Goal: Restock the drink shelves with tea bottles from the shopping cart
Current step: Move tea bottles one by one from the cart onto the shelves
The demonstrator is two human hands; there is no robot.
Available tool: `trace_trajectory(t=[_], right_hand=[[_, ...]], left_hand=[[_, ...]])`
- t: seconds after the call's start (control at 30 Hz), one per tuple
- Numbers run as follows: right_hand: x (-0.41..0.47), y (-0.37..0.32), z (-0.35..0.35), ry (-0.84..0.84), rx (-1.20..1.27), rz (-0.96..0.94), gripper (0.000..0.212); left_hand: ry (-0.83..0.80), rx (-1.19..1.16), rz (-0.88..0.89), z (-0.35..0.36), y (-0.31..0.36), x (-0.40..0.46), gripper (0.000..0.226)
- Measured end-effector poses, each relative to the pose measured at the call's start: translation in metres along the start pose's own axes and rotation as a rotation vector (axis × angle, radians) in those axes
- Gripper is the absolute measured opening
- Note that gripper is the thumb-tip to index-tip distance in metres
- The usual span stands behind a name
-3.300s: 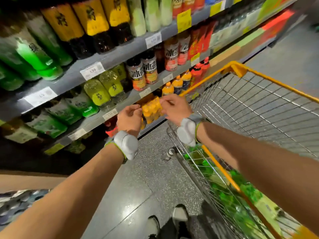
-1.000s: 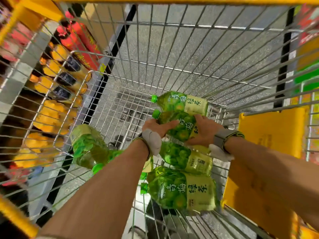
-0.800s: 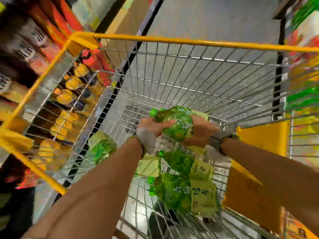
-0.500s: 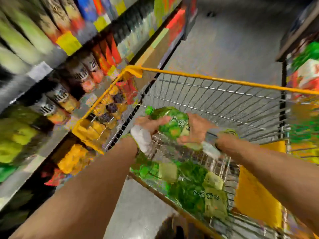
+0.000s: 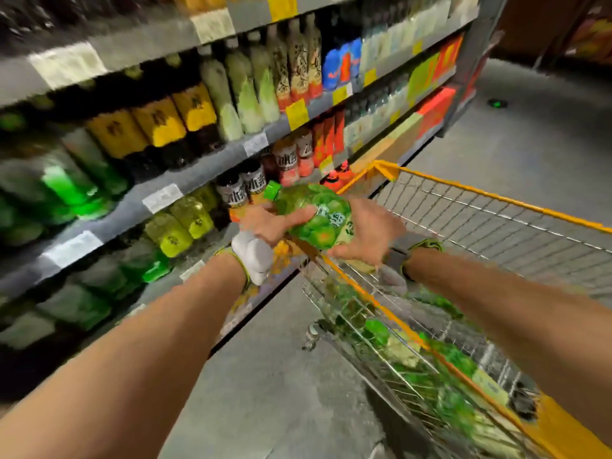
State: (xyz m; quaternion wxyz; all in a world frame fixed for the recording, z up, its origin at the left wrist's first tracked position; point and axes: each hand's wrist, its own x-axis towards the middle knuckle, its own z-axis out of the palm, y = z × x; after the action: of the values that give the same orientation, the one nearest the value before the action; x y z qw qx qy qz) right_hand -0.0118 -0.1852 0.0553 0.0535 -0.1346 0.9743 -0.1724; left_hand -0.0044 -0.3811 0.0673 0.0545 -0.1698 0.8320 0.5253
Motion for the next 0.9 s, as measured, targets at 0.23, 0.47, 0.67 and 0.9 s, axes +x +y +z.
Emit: trace_trajectory(t=[0.23,0.47,0.67,0.9], right_hand=[[0.023,-0.101,0.072,-0.076,-0.030,-0.118,0.105],[0.028,-0.177,0.179,-0.261,-0.005,-0.221,0.095],[0.021,-0.203,0.257,-0.327,0.025,-0.254,0.101],[0.021,-0.226,0.374,-0.448,0.055,-0.293,0.103]], left_hand=[[0.195,-0.014,-0.134,-0.095,-0.086,-0.003,0.097],[0.274,-0.129,-0.257,-0.148,-0.217,-0.012,0.092],[0.330,-0.094,-0.373,-0.162,-0.290,-0.023,0.102],[0.379,-0.091,-0.443,-0.166,-0.393,-0.025,0.045]])
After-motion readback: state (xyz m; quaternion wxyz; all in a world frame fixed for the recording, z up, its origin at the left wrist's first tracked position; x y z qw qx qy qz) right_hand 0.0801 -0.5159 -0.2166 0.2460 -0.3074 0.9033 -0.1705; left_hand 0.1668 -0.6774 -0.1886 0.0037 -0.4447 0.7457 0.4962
